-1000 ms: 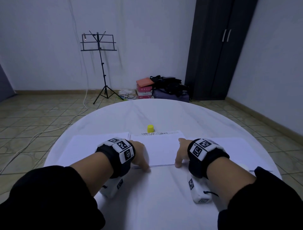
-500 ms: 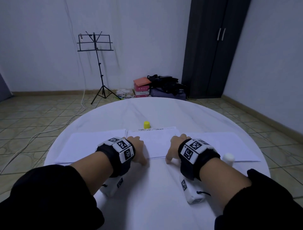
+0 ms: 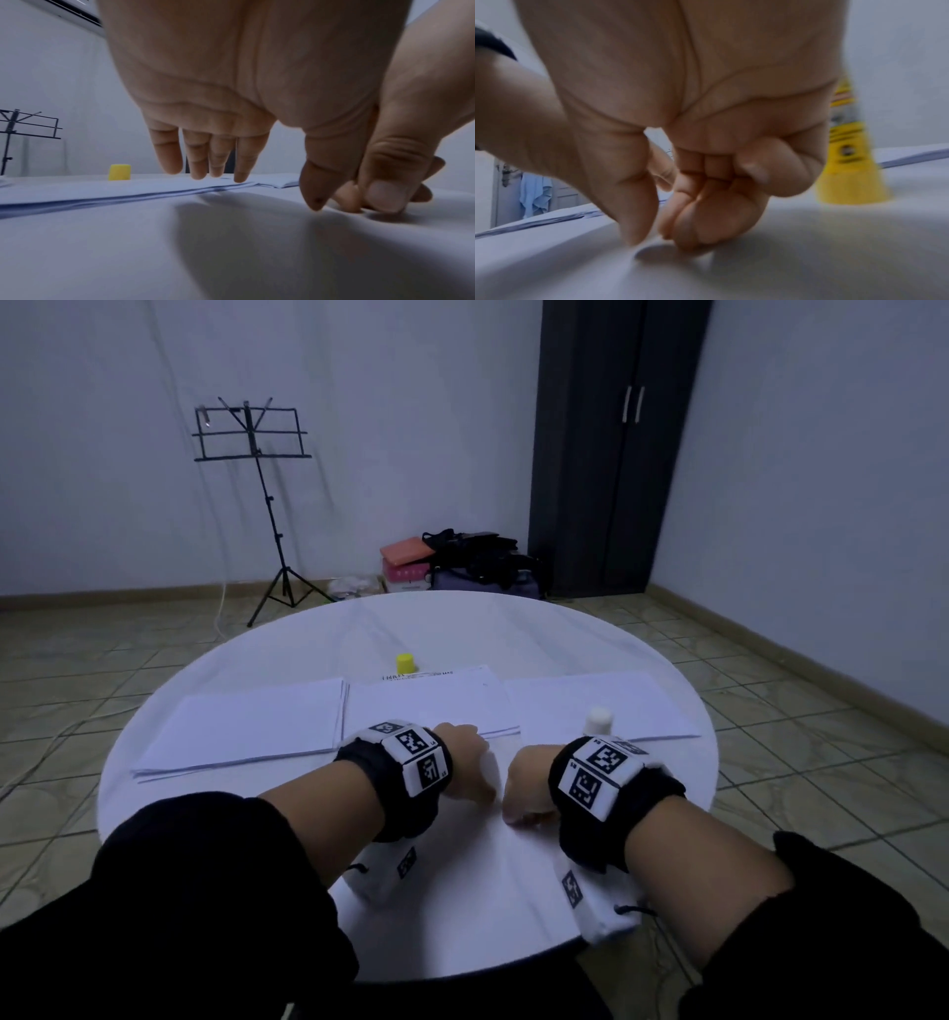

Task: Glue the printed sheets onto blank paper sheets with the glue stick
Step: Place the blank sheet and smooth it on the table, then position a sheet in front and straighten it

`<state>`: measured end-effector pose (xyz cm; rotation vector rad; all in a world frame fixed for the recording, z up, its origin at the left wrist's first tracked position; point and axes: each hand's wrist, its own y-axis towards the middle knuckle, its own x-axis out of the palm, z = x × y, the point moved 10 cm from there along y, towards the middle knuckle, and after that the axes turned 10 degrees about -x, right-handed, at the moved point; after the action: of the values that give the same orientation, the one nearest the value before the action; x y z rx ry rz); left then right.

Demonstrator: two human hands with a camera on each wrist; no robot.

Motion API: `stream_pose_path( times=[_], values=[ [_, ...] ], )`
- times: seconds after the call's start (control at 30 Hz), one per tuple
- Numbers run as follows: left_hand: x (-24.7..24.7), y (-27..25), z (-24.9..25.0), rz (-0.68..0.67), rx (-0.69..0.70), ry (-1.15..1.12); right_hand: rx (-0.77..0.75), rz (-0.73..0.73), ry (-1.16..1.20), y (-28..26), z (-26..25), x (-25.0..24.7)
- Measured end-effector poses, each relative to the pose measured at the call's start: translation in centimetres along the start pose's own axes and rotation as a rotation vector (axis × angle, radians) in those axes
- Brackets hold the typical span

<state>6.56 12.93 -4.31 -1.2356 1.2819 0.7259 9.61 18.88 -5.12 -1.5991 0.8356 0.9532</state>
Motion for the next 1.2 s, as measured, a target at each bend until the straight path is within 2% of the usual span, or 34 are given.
stream_pose_path(
  times=[0.27,0.37,0.53,0.7,0.8,0.93,1.2],
  values=[
    [-1.5,1.4,3.3,0.003,-0.015,-0.025,-0.100,-0.091,-0.024,-3.5,3.6,1.4],
    [-2.6,2.8,3.3,0.021,-0.050,-0.038,-0.079,-0.148,-0.083,-4.0,6.2,1.6],
    [-4.2,6.1,2.9,0.032,-0.111,-0.100,0.023,-0.106,-0.125,-3.1,11.7,-0.5],
    [-4.7,9.7,2.5,0.015,-0.161,-0.120,0.108,0.113,-0.043,-0.9,15.5,-4.6],
    [-4.7,11.1,2.5,-0.014,-0.164,-0.087,0.094,0.108,-0.044,0.2,16.4,-5.2],
    [-3.9,12.9,2.3,-0.099,-0.180,-0.083,0.045,-0.036,-0.125,1.3,16.2,-4.8],
    [-3.7,14.2,3.0,-0.134,-0.171,-0.129,0.032,-0.029,-0.143,2.1,17.2,-5.4]
  ],
)
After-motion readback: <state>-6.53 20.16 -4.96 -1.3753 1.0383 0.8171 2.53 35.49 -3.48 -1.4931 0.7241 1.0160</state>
